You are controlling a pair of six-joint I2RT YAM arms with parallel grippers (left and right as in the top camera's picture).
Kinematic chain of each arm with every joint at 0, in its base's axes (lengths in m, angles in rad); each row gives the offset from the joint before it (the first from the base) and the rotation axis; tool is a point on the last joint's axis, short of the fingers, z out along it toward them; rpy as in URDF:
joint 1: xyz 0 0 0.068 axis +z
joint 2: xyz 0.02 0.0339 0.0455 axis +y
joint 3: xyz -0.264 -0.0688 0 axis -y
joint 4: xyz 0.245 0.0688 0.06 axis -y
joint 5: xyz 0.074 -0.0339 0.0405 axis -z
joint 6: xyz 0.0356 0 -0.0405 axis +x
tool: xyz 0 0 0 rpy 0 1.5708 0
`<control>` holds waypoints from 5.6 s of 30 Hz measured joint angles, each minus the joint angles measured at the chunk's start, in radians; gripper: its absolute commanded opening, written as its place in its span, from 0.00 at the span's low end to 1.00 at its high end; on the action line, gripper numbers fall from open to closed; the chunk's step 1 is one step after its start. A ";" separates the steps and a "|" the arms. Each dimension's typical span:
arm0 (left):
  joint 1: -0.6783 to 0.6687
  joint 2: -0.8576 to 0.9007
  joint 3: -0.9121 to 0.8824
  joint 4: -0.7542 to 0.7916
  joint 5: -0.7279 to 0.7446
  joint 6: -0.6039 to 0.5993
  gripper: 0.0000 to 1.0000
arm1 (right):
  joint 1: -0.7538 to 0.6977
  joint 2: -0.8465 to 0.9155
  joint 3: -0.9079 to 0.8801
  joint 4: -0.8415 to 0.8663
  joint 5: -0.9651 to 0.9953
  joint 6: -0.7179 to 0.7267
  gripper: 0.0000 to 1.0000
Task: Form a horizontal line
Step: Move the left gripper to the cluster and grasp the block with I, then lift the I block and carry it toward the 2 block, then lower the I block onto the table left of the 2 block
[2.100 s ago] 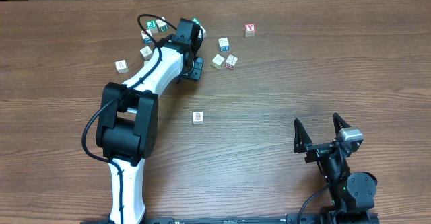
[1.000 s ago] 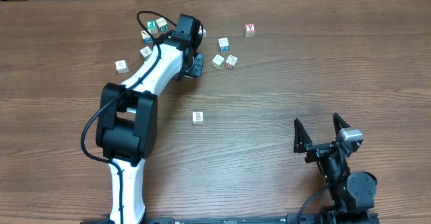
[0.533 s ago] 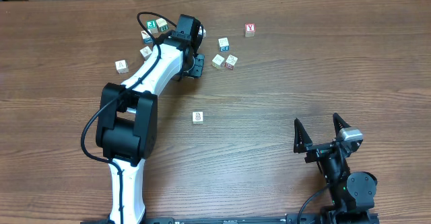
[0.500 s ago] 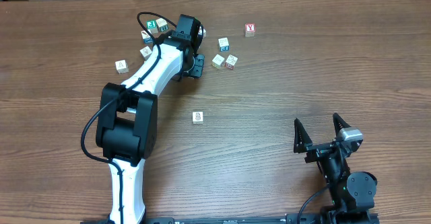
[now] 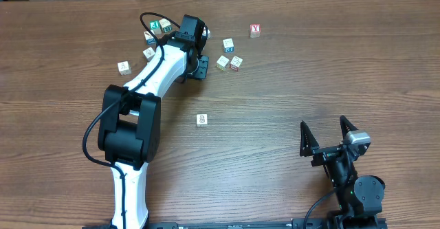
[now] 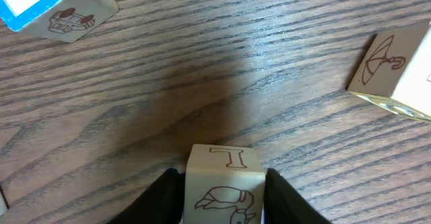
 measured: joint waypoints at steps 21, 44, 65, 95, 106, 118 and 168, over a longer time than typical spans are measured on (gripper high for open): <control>0.000 0.000 -0.023 0.023 0.000 0.000 0.38 | 0.000 0.000 0.000 0.000 0.000 0.000 1.00; 0.000 -0.022 -0.029 0.005 -0.001 -0.053 0.20 | 0.000 0.000 0.000 0.000 0.000 0.001 1.00; 0.000 -0.576 -0.035 -0.595 -0.143 -0.290 0.19 | 0.000 0.000 0.000 0.000 0.000 0.001 1.00; -0.059 -0.567 -0.717 -0.002 -0.131 -0.425 0.14 | 0.000 0.000 0.000 0.000 0.000 0.000 1.00; -0.059 -0.567 -0.772 0.060 -0.105 -0.425 0.16 | 0.000 0.000 0.000 0.000 0.000 0.000 1.00; -0.059 -0.567 -0.772 0.062 -0.105 -0.425 0.26 | 0.000 0.000 0.000 0.000 0.000 0.000 1.00; 0.008 -0.567 -0.603 -0.105 -0.103 -0.441 0.06 | 0.000 0.000 0.000 0.000 0.000 0.000 1.00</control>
